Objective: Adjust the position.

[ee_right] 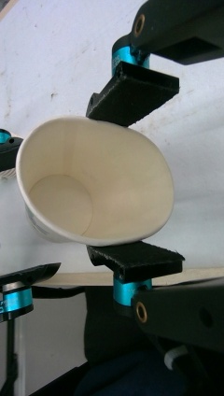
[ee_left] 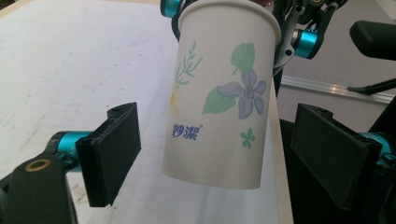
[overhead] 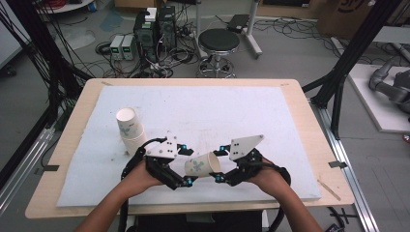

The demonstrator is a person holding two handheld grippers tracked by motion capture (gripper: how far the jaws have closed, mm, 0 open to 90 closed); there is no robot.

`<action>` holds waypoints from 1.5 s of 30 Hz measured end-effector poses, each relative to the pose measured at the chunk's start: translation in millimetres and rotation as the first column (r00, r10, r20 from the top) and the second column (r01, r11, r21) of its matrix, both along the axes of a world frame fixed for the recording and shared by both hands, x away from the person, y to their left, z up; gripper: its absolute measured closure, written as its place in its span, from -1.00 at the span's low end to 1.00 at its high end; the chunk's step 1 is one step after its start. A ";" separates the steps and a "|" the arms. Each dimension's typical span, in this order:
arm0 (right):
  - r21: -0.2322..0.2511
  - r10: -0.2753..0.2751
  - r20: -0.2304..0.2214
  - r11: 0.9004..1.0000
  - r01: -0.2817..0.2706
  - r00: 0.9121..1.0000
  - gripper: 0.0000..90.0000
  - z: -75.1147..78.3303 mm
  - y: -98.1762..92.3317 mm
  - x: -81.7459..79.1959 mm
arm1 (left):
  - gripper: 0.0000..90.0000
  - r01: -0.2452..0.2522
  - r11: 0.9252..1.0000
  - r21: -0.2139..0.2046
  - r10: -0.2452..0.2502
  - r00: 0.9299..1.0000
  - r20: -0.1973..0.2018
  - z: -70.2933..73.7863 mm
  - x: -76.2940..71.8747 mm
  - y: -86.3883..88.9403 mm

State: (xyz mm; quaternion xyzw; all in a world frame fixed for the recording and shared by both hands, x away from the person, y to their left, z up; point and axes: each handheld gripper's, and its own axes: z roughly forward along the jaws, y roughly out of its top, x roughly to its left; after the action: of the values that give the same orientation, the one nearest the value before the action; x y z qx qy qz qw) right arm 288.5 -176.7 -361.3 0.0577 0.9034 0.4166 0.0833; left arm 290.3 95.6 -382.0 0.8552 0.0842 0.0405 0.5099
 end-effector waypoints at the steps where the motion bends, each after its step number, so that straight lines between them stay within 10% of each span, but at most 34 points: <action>1: -0.010 0.000 0.004 1.000 0.000 1.000 -0.24 0.8 1.0 0.1 | -0.65 -0.005 1.000 0.003 0.005 1.000 -0.005 0.1 0.0 -0.9; 18: -0.194 0.030 0.045 0.981 -0.021 0.999 -0.25 10.1 23.4 0.9 | -0.60 0.000 0.994 0.111 0.001 1.000 -0.012 -3.9 4.9 -13.7; 45: -0.290 0.071 0.078 0.956 -0.045 0.994 -0.26 14.9 39.0 -0.1 | -0.35 0.042 0.986 0.164 -0.036 0.999 -0.037 -8.7 9.3 -24.6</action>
State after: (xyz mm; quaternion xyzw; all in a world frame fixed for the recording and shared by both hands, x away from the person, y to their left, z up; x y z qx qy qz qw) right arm 288.4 -137.7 -346.3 0.0001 0.9512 0.2850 0.1180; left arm 299.6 71.0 -390.7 0.8965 0.0725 0.0228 0.4364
